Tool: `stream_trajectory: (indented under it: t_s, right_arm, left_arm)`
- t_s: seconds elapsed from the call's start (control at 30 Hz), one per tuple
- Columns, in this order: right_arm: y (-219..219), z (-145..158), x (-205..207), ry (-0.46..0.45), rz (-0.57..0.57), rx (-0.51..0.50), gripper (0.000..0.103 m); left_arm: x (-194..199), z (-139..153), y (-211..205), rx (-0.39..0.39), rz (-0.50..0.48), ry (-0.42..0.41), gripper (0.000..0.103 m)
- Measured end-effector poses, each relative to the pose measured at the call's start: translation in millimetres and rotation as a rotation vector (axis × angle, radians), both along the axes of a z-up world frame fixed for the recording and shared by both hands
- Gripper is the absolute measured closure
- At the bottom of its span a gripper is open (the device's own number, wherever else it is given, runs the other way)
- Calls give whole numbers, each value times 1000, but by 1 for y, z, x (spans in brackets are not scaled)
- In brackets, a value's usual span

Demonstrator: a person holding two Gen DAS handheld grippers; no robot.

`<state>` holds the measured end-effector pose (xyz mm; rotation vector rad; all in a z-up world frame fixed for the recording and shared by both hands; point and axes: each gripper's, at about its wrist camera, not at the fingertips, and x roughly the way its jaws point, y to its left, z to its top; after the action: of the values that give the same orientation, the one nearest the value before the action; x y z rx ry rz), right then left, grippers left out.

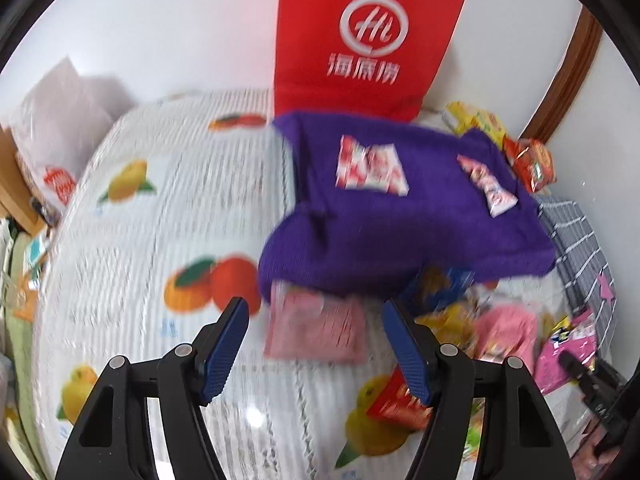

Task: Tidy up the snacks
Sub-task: 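Lift the pink candy bag with the right tool while the left tool grasps a pink translucent packet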

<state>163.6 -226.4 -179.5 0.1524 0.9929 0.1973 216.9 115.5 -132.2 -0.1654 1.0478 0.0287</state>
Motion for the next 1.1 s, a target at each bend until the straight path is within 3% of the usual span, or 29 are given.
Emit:
stream_trajectory:
  t_s: [0.3, 0.53, 0.6, 0.73, 0.83, 1.1]
  right_arm:
    - [-6, -3, -15, -23, -18, 0, 57]
    - [-4, -4, -15, -30, -22, -18, 57]
    - [-4, -4, -15, -30, -24, -18, 57]
    - [-3, -1, -19, -35, -27, -24, 58]
    - [1, 5, -23, -46, -23, -38, 59]
    - [10, 37, -30, -96, -5, -33, 59]
  left_arm:
    - [8, -38, -3, -29, -4, 53, 31]
    - [9, -50, -27, 109, -58, 50, 29]
    - [8, -50, -27, 126, -41, 32, 37]
    - [3, -42, -19, 53, -29, 15, 62]
    - [-6, -34, -8, -22, -19, 18, 64]
    - [-33, -1, 4, -63, -9, -47, 65]
